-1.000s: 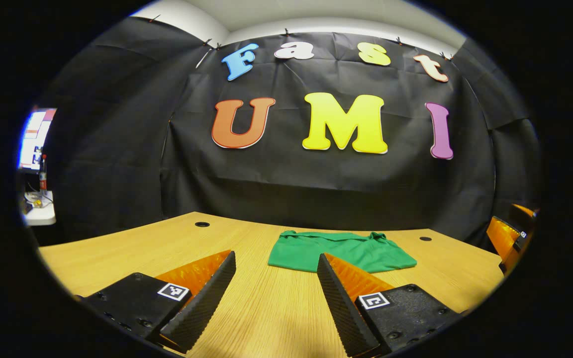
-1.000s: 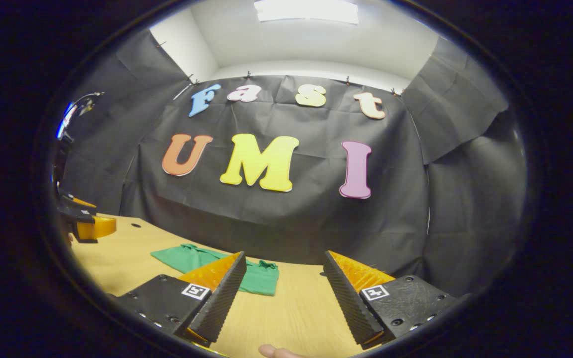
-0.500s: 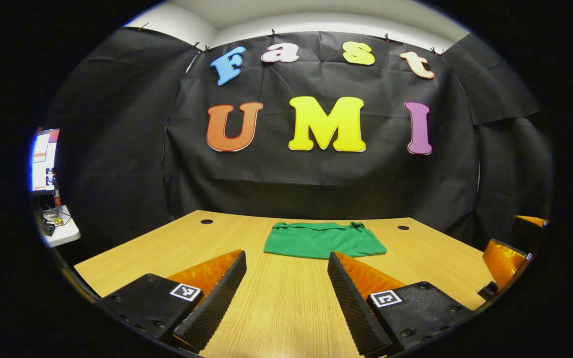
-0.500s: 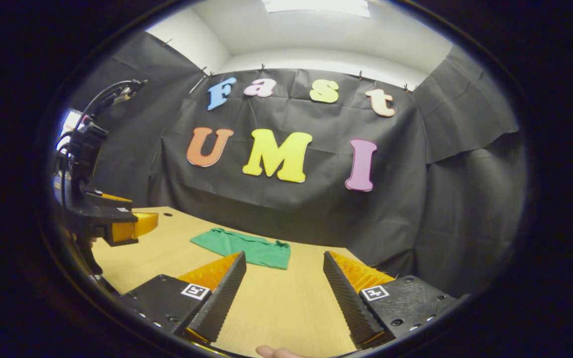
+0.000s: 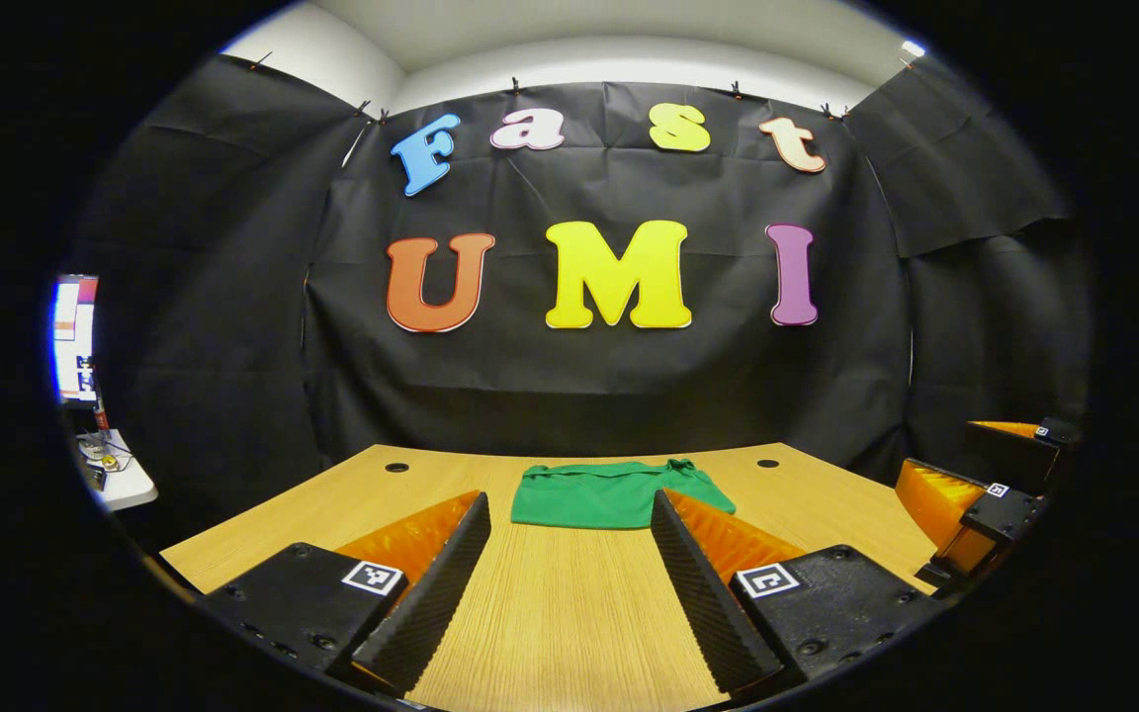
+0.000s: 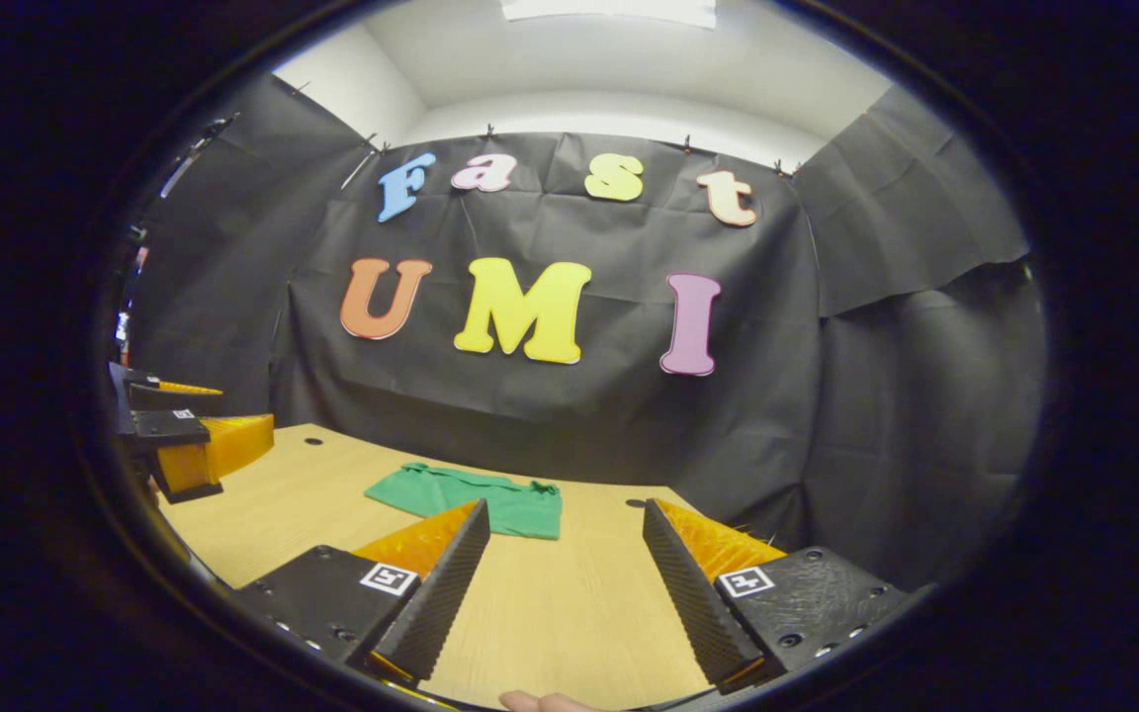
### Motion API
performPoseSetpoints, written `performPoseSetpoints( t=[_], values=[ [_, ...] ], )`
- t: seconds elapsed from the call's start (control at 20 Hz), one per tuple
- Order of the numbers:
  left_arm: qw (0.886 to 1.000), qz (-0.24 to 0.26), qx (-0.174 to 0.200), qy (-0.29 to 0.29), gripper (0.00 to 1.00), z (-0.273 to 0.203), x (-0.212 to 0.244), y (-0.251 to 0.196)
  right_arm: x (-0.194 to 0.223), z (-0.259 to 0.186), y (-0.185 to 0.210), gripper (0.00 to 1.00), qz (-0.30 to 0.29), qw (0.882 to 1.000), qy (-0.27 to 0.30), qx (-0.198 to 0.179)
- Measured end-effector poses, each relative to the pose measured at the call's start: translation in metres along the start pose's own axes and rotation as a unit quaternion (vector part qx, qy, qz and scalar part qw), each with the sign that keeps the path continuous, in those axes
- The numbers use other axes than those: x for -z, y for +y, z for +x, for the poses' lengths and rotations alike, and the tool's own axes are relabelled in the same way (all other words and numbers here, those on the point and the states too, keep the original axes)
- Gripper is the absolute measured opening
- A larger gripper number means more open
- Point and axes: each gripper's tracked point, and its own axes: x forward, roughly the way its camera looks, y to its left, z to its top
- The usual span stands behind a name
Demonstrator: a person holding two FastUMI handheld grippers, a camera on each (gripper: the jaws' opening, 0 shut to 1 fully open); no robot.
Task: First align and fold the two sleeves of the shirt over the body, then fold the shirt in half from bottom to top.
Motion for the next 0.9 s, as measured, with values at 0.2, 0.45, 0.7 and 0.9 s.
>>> performPoseSetpoints(
  t=[0.2, 0.45, 0.7, 0.9],
  values=[
    [1.000, -0.005, -0.005, 0.007, 1.00, 0.004, 0.004, 0.007, 0.001, 0.006, 0.018, 0.97, -0.001, 1.000, 0.004, -0.022],
    [1.000, -0.016, -0.012, 0.003, 1.00, 0.005, 0.002, 0.014, 0.012, 0.009, 0.016, 0.96, 0.004, 0.999, 0.022, -0.026],
    [1.000, -0.017, -0.002, 0.005, 1.00, 0.006, 0.004, 0.007, 0.019, 0.009, 0.010, 0.97, 0.008, 0.999, 0.032, -0.021],
    [1.000, -0.019, 0.007, 0.011, 1.00, 0.008, 0.010, 0.003, 0.022, 0.009, 0.012, 0.94, 0.010, 0.999, 0.037, -0.023]
  ],
)
